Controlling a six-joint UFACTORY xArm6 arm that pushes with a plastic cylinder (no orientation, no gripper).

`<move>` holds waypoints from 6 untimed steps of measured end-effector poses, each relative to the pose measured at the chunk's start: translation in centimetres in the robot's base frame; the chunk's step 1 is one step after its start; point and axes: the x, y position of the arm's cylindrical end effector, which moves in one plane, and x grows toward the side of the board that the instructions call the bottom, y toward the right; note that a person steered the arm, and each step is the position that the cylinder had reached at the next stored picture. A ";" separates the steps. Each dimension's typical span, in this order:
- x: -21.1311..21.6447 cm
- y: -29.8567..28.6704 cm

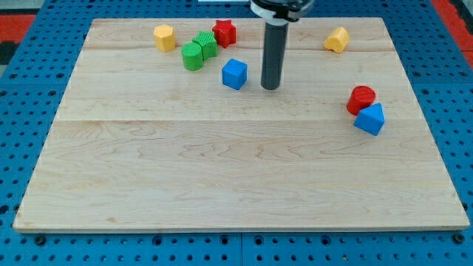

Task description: Keep blue cube at the bottom of green circle

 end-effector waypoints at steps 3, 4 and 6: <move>-3.9 -10.3; -5.5 -10.7; -4.2 -15.4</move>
